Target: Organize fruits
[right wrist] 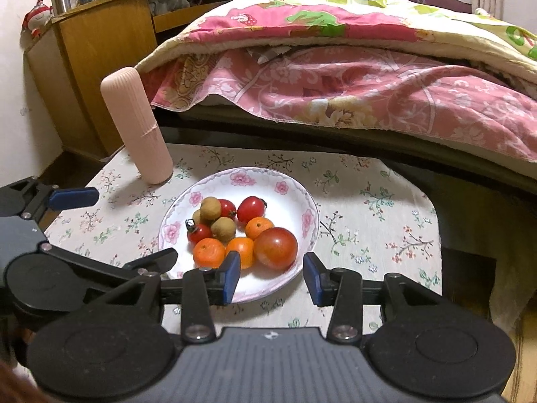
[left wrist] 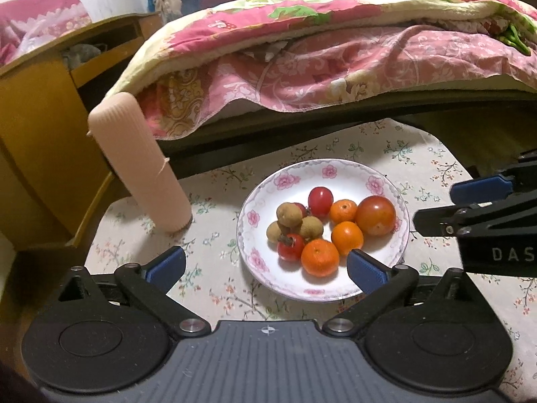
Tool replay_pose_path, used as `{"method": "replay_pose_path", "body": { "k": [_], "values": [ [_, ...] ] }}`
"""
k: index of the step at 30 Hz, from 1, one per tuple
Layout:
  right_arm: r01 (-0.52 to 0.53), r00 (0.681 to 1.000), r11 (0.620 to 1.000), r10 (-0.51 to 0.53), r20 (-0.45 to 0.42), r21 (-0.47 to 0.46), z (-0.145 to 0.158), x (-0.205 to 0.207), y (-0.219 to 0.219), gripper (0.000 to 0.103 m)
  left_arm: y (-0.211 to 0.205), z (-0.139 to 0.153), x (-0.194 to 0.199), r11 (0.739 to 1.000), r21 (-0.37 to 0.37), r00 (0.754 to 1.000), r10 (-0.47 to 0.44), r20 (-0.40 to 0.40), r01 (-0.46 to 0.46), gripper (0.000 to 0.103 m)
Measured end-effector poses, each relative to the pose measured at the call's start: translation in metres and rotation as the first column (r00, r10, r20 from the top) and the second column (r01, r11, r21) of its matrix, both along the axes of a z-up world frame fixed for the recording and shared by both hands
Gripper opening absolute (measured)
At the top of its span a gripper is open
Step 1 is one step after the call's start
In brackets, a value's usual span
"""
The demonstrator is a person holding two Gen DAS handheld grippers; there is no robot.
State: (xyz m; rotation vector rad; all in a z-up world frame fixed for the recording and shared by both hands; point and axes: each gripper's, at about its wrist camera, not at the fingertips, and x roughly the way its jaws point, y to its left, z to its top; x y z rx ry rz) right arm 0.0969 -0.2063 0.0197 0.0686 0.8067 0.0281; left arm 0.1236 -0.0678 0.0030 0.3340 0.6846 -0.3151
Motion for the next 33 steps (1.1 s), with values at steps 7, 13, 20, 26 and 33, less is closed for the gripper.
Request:
{"method": "replay_pose_path", "body": {
  "k": [7, 13, 20, 26, 33],
  "values": [
    [0.019, 1.0, 1.0, -0.019, -0.013, 0.016, 0.0, -0.023, 0.004, 0.043, 0.012, 0.006, -0.015, 0.998, -0.021, 0.998, 0.058, 0.004, -0.058, 0.103],
    [0.011, 1.0, 1.0, -0.011, -0.014, 0.011, 0.0, -0.043, 0.017, 0.043, 0.019, 0.008, -0.04, 0.997, -0.015, 0.997, 0.073, 0.016, -0.073, 0.103],
    [0.018, 1.0, 0.999, -0.018, -0.025, 0.03, 0.0, -0.07, 0.025, 0.043, 0.032, 0.004, -0.066, 0.993, -0.025, 0.993, 0.115, -0.022, -0.115, 0.103],
    [0.015, 0.999, 0.999, -0.013, -0.037, 0.043, -0.003, -0.091, 0.033, 0.043, 0.036, 0.006, -0.085, 0.992, -0.041, 0.993, 0.116, -0.032, -0.117, 0.103],
    [0.035, 0.999, 0.994, -0.033, -0.023, 0.102, 0.001, -0.115, 0.035, 0.043, 0.04, 0.008, -0.105, 0.992, -0.058, 0.993, 0.114, -0.032, -0.116, 0.103]
  ]
}}
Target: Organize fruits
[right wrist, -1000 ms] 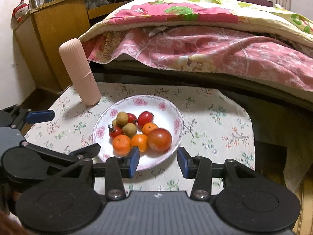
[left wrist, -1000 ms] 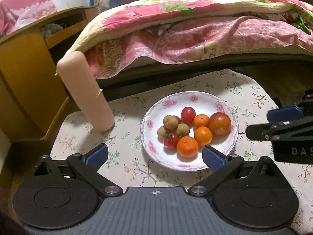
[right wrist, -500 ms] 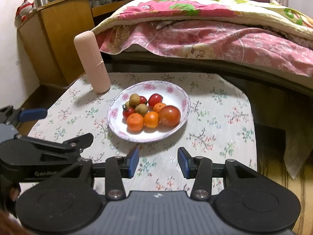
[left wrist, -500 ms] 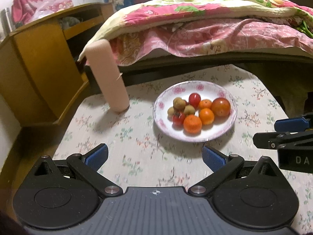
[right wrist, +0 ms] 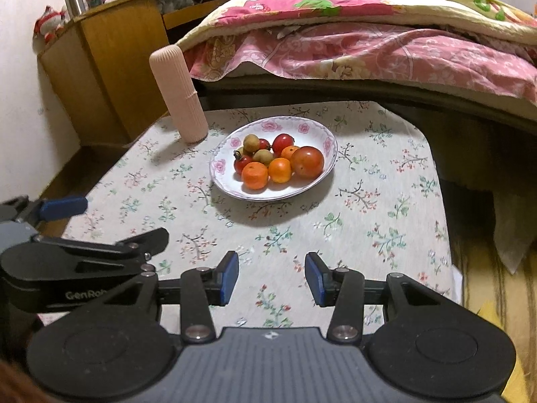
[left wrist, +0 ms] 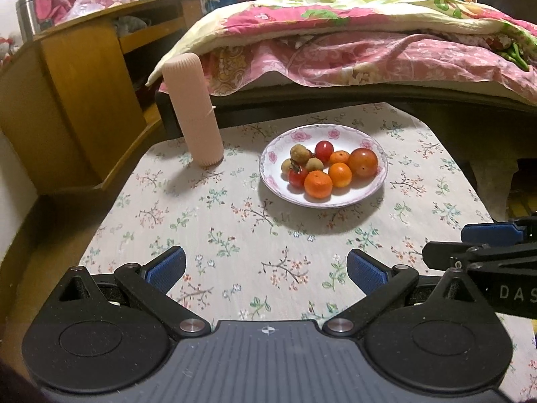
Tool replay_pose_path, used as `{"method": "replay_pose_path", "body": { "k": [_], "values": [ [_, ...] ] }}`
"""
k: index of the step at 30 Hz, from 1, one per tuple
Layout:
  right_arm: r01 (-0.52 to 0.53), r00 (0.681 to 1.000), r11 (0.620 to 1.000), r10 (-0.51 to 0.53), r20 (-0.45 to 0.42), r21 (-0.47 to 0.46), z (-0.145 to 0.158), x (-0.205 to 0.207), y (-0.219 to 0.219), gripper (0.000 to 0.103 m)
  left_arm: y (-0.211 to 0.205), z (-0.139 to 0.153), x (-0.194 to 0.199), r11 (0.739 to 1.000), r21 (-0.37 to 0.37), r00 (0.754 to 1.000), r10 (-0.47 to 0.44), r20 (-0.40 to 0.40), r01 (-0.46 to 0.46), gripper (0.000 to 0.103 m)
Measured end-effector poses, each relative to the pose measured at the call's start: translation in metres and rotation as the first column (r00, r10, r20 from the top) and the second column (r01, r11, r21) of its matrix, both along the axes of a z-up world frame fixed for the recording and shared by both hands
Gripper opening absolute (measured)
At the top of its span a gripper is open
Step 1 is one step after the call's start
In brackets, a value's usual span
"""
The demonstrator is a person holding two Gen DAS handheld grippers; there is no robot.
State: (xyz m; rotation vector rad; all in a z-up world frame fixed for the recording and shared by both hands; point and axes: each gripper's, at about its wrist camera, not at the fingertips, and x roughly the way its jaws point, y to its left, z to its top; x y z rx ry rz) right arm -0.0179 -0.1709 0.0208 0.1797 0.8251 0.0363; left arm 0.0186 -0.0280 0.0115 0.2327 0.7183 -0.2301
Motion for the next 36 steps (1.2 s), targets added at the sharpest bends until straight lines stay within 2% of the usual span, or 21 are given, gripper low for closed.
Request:
{"method": "replay_pose_path", "body": {
  "k": [6, 16, 36],
  "values": [
    [0.008, 1.0, 1.0, -0.008, 0.003, 0.009, 0.0, -0.015, 0.006, 0.043, 0.002, -0.002, -0.012, 1.0, 0.012, 1.0, 0.01, -0.011, -0.01, 0.103],
    [0.007, 1.0, 1.0, -0.007, -0.011, 0.02, -0.003, -0.026, 0.011, 0.043, 0.01, -0.005, -0.022, 0.999, -0.007, 0.998, 0.033, -0.054, -0.034, 0.103],
    [0.012, 0.999, 1.0, -0.011, -0.036, 0.01, -0.011, -0.036, 0.019, 0.043, 0.015, -0.01, -0.032, 0.999, 0.008, 0.997, 0.044, -0.066, -0.044, 0.102]
  ]
}}
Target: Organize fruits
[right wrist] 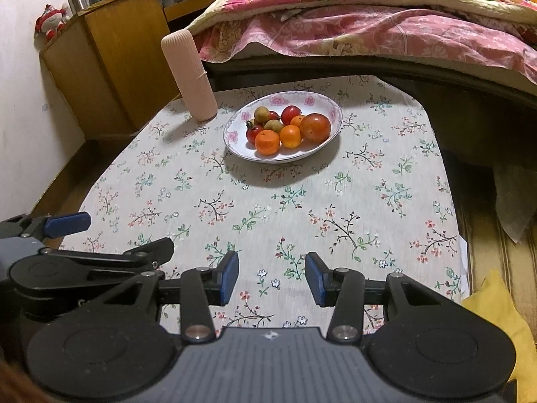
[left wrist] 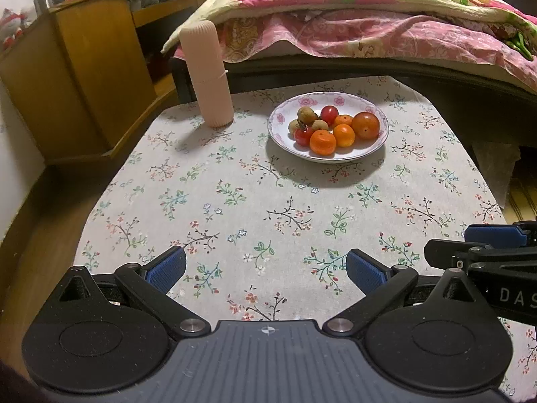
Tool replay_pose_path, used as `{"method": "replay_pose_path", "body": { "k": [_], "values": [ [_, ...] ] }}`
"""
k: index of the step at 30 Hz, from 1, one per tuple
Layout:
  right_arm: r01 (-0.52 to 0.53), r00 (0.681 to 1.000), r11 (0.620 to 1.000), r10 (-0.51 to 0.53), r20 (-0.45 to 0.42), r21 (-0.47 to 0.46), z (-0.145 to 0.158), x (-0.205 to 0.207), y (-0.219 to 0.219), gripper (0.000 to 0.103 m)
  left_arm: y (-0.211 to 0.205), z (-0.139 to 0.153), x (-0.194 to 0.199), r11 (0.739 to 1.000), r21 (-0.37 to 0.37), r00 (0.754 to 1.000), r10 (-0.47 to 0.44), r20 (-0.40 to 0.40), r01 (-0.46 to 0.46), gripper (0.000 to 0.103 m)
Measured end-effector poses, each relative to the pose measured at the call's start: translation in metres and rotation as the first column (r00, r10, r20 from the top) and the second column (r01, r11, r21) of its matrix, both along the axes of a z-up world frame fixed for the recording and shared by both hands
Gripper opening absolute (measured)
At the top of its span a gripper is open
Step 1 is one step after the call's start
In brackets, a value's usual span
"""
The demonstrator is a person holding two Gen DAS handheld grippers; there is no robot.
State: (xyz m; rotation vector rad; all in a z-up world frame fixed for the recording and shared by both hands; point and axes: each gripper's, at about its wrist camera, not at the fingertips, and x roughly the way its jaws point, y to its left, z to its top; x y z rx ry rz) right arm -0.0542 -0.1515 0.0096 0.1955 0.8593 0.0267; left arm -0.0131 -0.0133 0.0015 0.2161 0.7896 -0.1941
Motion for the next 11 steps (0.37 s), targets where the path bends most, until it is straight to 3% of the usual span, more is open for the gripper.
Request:
{"method": "replay_pose_path", "body": {
  "k": [11],
  "values": [
    [0.003, 1.0, 1.0, -0.003, 0.003, 0.004, -0.0002, -0.0009, -0.0004, 0.043, -0.0003, -0.0004, -0.0004, 1.0, -0.004, 1.0, 0.001, 0.006, -0.001, 0.103]
  ]
}}
